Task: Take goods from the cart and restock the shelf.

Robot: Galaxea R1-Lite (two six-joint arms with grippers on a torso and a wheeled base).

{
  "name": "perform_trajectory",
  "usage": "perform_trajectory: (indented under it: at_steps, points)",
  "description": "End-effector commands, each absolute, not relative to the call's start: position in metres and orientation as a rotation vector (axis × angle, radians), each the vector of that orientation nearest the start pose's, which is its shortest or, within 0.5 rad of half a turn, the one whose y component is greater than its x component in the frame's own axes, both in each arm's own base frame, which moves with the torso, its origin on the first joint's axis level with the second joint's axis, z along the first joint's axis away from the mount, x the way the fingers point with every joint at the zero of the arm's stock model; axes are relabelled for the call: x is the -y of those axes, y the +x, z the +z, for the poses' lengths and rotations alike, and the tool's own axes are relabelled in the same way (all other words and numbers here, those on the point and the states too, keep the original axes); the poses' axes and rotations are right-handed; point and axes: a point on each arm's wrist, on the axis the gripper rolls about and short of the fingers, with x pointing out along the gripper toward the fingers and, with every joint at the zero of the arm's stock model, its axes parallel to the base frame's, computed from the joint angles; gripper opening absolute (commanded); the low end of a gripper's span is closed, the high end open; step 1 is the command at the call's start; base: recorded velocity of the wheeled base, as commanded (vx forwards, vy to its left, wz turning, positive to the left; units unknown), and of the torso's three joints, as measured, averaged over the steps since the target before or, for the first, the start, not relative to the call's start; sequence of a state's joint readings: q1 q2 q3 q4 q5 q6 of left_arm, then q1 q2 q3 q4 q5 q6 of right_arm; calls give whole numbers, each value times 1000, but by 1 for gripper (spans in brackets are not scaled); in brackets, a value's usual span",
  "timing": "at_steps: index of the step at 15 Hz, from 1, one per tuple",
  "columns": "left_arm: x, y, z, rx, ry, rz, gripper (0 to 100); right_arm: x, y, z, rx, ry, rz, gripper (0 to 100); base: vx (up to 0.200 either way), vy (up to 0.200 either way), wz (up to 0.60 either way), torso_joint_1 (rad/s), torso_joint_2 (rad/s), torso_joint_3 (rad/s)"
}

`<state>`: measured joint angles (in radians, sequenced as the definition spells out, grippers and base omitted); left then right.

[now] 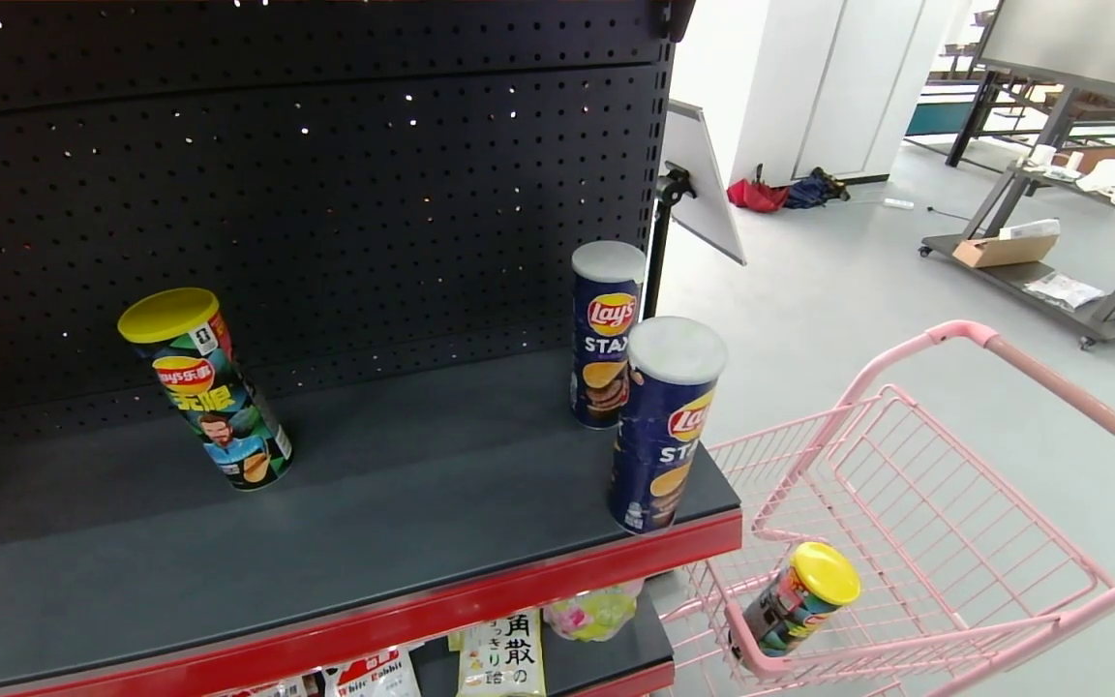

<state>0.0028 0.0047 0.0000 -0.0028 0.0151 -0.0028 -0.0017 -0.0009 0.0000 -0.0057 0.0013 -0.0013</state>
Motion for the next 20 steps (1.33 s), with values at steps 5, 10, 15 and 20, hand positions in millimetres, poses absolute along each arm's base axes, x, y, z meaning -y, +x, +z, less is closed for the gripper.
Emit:
perform_trajectory:
  at_steps: [5,10,15,20]
  points:
    - [0,-22,76,-2,-3,18,100,0,-23,76,6,-2,0,100,0,0,0,-140,336,186]
    - [0,-22,76,-2,-3,18,100,0,-23,76,6,-2,0,100,0,0,0,-139,349,201]
    - [0,-22,76,-2,-3,18,100,0,-23,76,6,-2,0,100,0,0,0,-139,350,207]
    - [0,-22,76,-2,-3,18,100,0,-23,76,6,-2,0,100,0,0,0,-119,305,182]
